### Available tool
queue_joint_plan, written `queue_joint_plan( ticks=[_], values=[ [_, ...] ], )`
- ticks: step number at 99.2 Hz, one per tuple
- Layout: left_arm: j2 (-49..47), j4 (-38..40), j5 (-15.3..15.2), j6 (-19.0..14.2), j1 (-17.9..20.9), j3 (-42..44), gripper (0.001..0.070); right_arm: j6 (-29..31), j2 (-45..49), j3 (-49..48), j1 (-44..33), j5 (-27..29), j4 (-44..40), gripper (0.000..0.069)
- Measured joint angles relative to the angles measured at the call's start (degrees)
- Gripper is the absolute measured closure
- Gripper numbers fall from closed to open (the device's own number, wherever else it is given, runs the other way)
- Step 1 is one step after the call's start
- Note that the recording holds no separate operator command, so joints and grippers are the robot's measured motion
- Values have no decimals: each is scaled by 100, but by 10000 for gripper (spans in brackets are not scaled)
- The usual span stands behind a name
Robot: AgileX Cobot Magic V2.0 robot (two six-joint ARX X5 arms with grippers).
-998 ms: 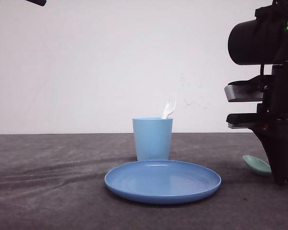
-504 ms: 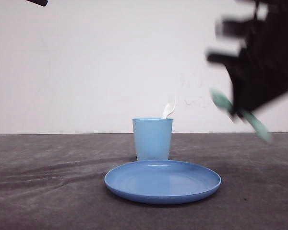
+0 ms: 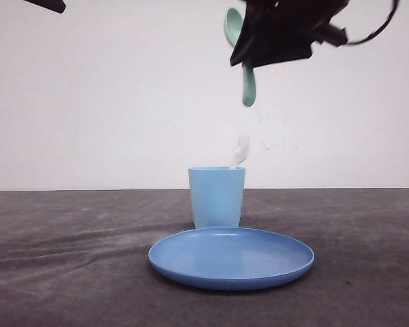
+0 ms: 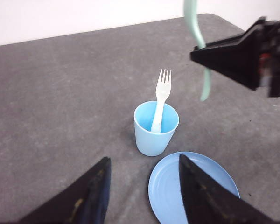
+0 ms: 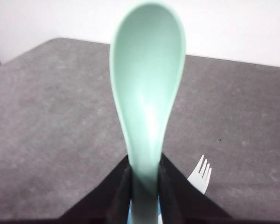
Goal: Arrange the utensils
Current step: 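Lift the green spoon with the right gripper and drop it into the cup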
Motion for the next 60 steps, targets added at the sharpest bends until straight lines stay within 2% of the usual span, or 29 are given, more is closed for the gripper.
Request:
queue_joint_plan(
  ticks=[31,60],
  values=[
    [0,-107,2,-94,0,0,436,-367,1091,308,2,-48,404,622],
    [0,-385,2,-114,0,0,436,-584,1620,439,2,-46,885,622]
  ],
)
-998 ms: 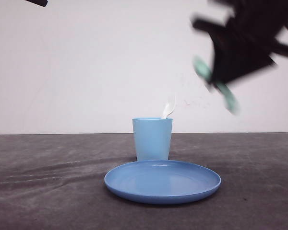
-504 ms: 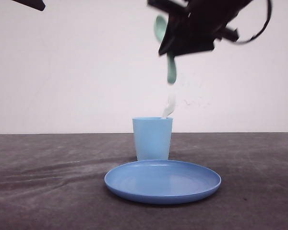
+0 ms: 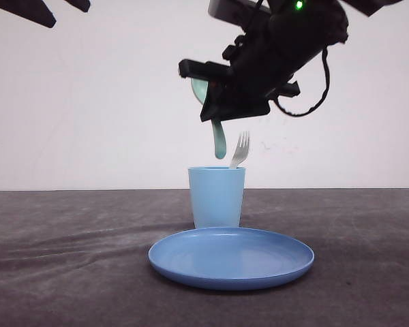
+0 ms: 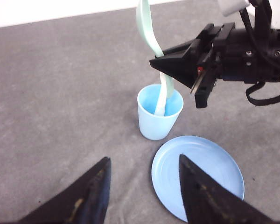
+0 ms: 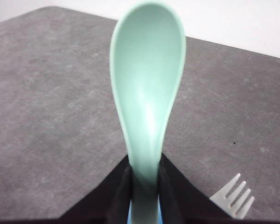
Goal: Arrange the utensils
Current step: 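Lift the green spoon with the right gripper and drop it into the cup, then open the right gripper and raise it above the cup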
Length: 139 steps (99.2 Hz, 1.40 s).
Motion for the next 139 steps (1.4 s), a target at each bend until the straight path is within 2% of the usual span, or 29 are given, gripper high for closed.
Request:
queue_joint_plan(
  ticks=[56,63,75,82,113,124,139],
  values=[
    [0,-164,0,0,0,0,436,-22,538,2,26,0,7,620],
    [0,-168,0,0,0,0,436,-22,538,2,44,-2,4,577],
    [0,-168,0,0,0,0,436,-22,538,2,59,-2,4,414],
    [0,-168,0,0,0,0,436,-22,538,2,63,-2,4,373],
    [0,-170,0,0,0,0,436,-22,396,2,98,0,-59,353],
    [0,-170,0,0,0,0,436,-24,-31,2,177,2,-162,353],
    [0,-170,0,0,0,0,436,-94,-918,7,280,42,-706,353]
  ],
)
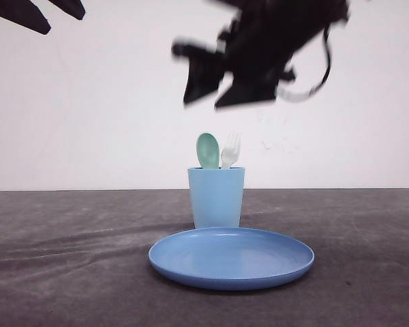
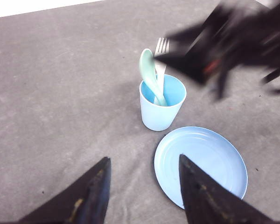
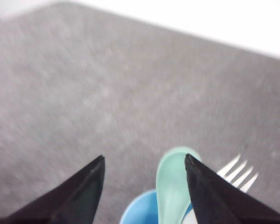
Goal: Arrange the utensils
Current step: 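Open the right gripper and raise it above the cup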
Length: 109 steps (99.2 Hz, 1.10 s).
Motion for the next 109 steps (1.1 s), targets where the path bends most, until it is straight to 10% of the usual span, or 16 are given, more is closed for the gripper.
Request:
queue_joint_plan(
  ticks=[27,52,109],
  values=[
    [0,0,0,0,0,0,436,-44,-1714,4,199,2,-1912,337],
    [0,0,0,0,0,0,436,0,-2645,4,234,4,-3045,19],
    [-4,-2,0,0,0,0,436,780,-1434,-22,291,105,-3786,12]
  ],
)
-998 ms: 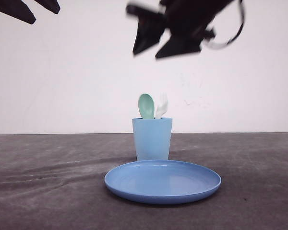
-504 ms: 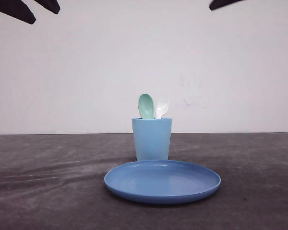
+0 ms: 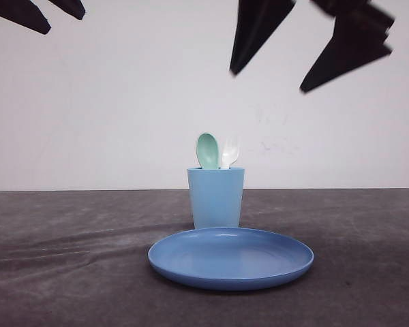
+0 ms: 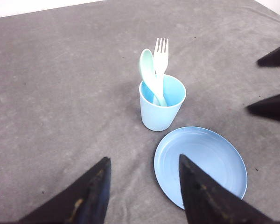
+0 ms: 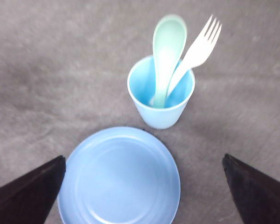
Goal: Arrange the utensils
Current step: 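Open the right gripper and raise it above the cup, then lower the open right gripper around the blue cup and close on it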
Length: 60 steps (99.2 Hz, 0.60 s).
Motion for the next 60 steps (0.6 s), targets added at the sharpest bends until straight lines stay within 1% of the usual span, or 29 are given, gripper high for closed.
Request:
queue_joint_plan(
  ticks=[11,35,60],
  values=[
    [-2,-4,0,-2,0,0,436,116,455,-26,55,11,186,12],
    [-7,-74,0,0,0,0,436,398,1368,-31,57,33,863,12],
    [-7,-184,0,-2,0,0,436,691,2061,-31,57,31,1585,12]
  ],
)
